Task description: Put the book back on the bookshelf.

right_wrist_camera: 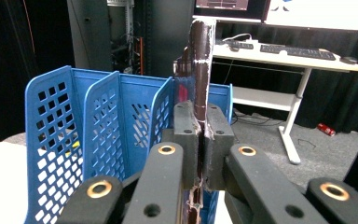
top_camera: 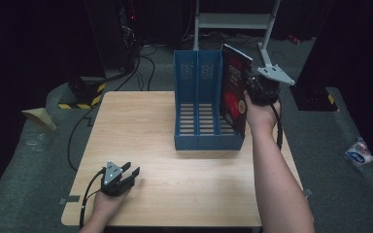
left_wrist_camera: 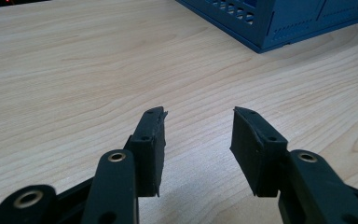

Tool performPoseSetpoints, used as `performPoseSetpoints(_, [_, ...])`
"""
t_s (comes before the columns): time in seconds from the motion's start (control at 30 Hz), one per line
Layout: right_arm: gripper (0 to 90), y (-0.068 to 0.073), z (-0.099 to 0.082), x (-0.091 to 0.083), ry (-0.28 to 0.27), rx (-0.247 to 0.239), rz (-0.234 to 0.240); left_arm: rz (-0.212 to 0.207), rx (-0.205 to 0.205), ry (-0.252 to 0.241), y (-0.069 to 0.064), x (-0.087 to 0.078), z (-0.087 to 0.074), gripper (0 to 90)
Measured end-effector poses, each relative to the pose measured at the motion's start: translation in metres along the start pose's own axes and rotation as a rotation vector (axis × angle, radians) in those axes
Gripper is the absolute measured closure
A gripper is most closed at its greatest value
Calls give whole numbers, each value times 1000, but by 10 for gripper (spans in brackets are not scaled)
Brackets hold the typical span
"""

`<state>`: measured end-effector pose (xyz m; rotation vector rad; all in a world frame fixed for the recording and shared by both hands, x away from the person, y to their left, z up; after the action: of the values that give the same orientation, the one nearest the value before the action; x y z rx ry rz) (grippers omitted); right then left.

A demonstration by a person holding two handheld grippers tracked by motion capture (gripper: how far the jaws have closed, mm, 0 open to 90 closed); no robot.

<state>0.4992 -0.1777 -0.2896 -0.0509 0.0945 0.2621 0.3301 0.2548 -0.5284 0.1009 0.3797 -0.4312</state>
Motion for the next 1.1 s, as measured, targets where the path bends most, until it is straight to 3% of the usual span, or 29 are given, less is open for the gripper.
performPoseSetpoints(0.23, [870, 6, -1, 0, -28, -64, -7, 3, 0, 0, 0, 0, 0, 545])
performPoseSetpoints(0.43, [871, 12, -13, -5, -140, -85, -18, 3, 2, 0, 0, 0, 0, 545])
performPoseSetpoints(0.53, [872, 10, -19, -8, -194, -64, -26, 4, 1, 2, 0, 0, 0, 546])
performPoseSetpoints(0.67, [871, 11, -26, -12, -286, -81, -28, 7, 5, 2, -1, 0, 0, 547])
performPoseSetpoints(0.97, [871, 6, -38, -12, -360, -45, -12, 10, 6, 0, -1, 0, 0, 550])
performPoseSetpoints(1.1, [871, 5, -39, -10, -368, -28, -5, 10, 7, -1, -1, 0, 0, 551])
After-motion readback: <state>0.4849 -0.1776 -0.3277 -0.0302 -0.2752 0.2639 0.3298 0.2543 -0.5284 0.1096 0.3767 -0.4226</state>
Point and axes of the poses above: each handheld gripper's, and its own axes: x roughly forward along the jaws, z roughly out of its top, y roughly to its left, the point moved 1 cm from there along x, roughly forward along the jaws, and after that the axes turned 5 degrees about -y, right-handed, at the moved point
